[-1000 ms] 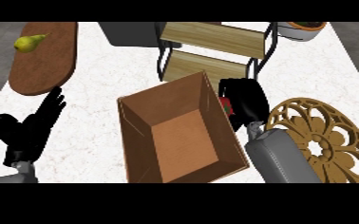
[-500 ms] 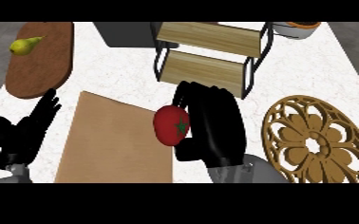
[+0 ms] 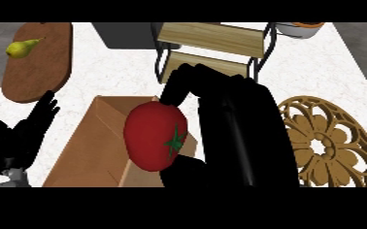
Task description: Pick the tomato from the placemat and place it in the tiered shelf
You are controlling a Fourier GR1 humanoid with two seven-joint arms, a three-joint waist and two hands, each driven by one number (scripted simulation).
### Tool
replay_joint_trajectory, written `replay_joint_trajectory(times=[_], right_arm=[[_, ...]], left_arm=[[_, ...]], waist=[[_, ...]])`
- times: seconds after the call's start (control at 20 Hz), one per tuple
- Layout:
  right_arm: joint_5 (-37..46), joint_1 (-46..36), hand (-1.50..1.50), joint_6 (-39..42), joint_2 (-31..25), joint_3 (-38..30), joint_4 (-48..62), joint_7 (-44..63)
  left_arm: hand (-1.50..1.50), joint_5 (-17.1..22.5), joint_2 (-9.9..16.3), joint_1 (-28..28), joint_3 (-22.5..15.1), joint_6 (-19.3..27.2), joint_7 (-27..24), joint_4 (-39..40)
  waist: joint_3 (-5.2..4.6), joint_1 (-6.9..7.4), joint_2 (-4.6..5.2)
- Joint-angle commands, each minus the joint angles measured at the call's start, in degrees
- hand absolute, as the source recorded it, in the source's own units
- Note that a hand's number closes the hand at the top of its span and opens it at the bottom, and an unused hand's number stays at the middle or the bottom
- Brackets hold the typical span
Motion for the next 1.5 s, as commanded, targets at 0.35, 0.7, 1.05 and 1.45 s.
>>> replay_joint_trajectory(times=[0.35,0.7,1.05,1.45], right_arm=[[6.2,-17.9,1.50,11.4,0.7,-6.6,6.6,13.1],[1.6,-24.3,1.50,17.8,-2.6,-19.1,14.4,6.4],[7.2,-27.7,1.50,13.7,-3.4,-22.1,28.1,-0.5],[10.3,-27.0,1.50,10.5,-4.7,-26.2,36.1,-8.2]], left_arm=[[0.00,-0.8,0.1,-2.7,0.9,0.9,-1.1,3.5],[0.00,-0.9,-0.1,-0.3,0.4,-0.1,-1.5,2.3],[0.00,-1.3,-1.9,-1.4,-0.8,0.6,-0.5,1.8],[0.00,-1.2,-1.6,0.5,-0.4,-0.8,-2.1,0.9]], waist=[[-0.13,-1.26,-0.22],[-0.02,-0.54,0.01],[-0.02,0.28,0.51],[0.04,0.53,0.51]])
